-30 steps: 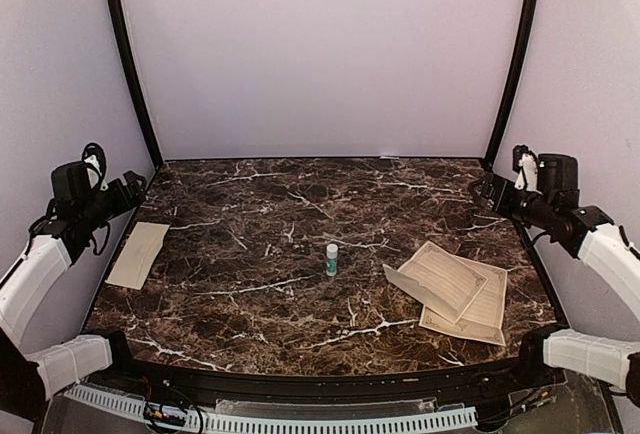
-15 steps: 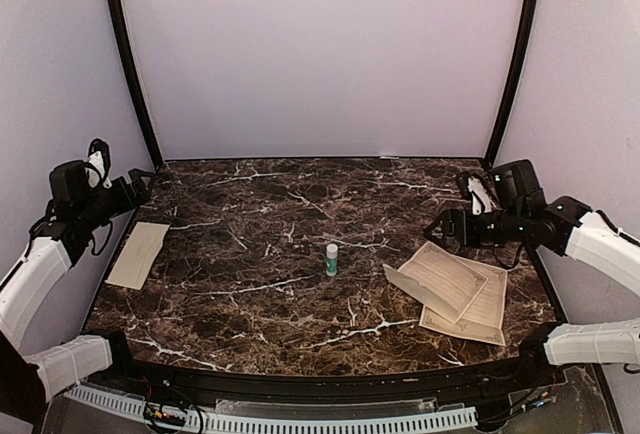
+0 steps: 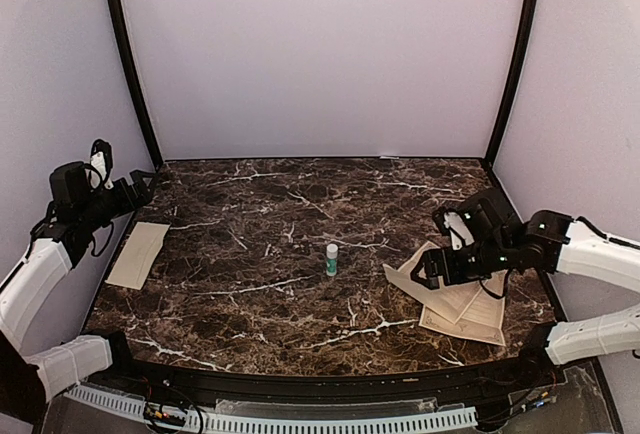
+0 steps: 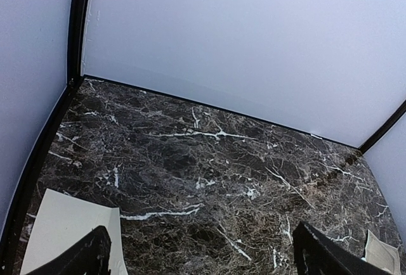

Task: Place the letter into the envelope and seal it
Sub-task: Pick up the letter from the center of the board.

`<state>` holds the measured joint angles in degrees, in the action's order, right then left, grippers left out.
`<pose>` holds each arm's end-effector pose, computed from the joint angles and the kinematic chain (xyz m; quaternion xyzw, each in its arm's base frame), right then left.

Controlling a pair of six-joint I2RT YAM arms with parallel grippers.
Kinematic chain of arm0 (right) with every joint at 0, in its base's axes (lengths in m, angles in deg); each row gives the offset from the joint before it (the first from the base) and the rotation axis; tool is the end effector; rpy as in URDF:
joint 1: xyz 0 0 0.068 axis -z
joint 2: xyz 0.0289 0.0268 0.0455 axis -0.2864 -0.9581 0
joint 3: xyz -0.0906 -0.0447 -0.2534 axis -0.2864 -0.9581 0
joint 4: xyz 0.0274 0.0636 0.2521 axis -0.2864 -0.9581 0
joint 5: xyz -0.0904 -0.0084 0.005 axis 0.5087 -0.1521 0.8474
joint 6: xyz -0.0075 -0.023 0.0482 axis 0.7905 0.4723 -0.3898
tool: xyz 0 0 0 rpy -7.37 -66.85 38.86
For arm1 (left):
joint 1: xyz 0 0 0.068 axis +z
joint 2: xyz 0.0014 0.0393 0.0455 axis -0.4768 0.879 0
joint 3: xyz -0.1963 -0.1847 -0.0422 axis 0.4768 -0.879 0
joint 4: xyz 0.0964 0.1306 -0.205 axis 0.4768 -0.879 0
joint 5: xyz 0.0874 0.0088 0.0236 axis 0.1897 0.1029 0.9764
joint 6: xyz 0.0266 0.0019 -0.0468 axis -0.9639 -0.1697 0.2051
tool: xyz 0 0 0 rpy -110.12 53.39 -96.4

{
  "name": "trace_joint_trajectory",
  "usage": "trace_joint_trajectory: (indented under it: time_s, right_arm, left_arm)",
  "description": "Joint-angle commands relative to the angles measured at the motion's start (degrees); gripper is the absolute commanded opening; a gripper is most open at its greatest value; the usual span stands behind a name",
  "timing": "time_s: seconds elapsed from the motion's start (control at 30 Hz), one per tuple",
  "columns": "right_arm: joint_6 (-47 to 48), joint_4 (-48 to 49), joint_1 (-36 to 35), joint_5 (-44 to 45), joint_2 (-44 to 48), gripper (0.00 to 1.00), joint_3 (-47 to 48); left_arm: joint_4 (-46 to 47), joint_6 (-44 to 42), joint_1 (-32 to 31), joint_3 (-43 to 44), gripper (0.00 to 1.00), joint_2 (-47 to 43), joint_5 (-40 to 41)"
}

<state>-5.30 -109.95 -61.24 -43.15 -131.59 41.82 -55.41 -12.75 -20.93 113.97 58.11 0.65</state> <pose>0.1419 0.1402 0.2439 -0.1090 0.9386 0.2042 0.2558 0.2039 0.0163 0.2967 -0.0784 0.7702 -0.1751 0.6083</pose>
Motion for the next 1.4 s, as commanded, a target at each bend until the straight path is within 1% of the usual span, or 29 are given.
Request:
trace_joint_trajectory:
  time_s: [0.0, 0.17, 0.23, 0.37, 0.57, 0.7, 0.8, 0.87, 0.93, 1.03, 1.07, 1.17, 1.3, 1.33, 1.37]
  right_arm:
    - [-4.08, -0.56, -4.37, 5.73, -2.91, 0.88, -0.82]
    - [-4.32, -0.60, -8.05, 10.47, -7.60, 0.85, -0.42]
    - [-4.69, -0.20, -9.24, 12.04, -9.11, 0.80, -0.03]
    - [-5.24, 0.85, -10.06, 14.43, -10.39, 0.67, 0.29]
    - [-5.34, 2.10, -10.14, 14.71, -11.34, 0.45, -0.48]
    - [-4.87, 3.53, -10.15, 14.01, -12.10, 0.40, -0.98]
    - [-4.79, 4.31, -10.16, 13.36, -12.69, 0.29, -1.13]
    - [-5.03, 4.51, -10.11, 13.47, -12.62, 0.25, -1.13]
    - [-5.51, 4.49, -10.16, 13.96, -12.07, 0.16, -0.96]
    - [-6.21, 4.75, -10.11, 14.63, -10.28, 0.02, -0.58]
    - [-6.48, 4.86, -10.06, 14.94, -9.51, 0.00, -0.17]
    - [-6.88, 4.23, -10.07, 15.81, -6.90, 0.00, 1.95]
    - [-7.57, 3.30, -9.89, 17.67, -3.47, 0.00, 6.21]
    - [-7.59, 3.35, -9.89, 17.96, -2.54, 0.00, 7.31]
    - [-7.62, 3.37, -9.82, 18.29, -1.76, 0.00, 8.45]
  left_arm:
    - [1.22, -0.38, 0.19, -0.90, 0.99, -0.44, -0.54]
    - [0.45, -0.27, 0.24, -0.59, 0.99, 0.02, -0.45]
    - [0.53, -0.21, 0.22, -0.73, 0.99, -0.02, -0.26]
    - [0.71, 0.08, 0.22, -0.63, 0.99, 0.33, -0.37]
    - [0.71, 0.47, 0.26, -0.69, 0.99, 0.81, -0.86]
    - [0.13, 0.81, 0.21, -0.14, 0.99, 1.79, -0.56]
    - [0.08, 0.78, 0.26, 0.16, 0.99, 2.32, -1.67]
    - [0.08, 0.70, 0.21, 0.11, 0.99, 2.19, -2.44]
    - [0.02, 0.56, 0.17, -0.16, 0.98, 1.88, -3.50]
    - [0.27, 0.19, 0.11, -0.01, 0.94, 2.11, -5.08]
    - [0.19, 0.03, -0.21, 0.18, 0.93, 2.28, -5.86]
    - [-0.60, 0.34, -2.36, 0.52, 0.92, 1.81, -6.05]
    - [-1.98, 6.81, -6.58, 0.16, 0.91, -0.35, -7.18]
    - [-2.75, 7.97, -8.87, 0.55, 0.91, -1.08, -7.29]
    - [-3.17, 10.23, -9.79, 0.94, 0.91, -1.44, -7.37]
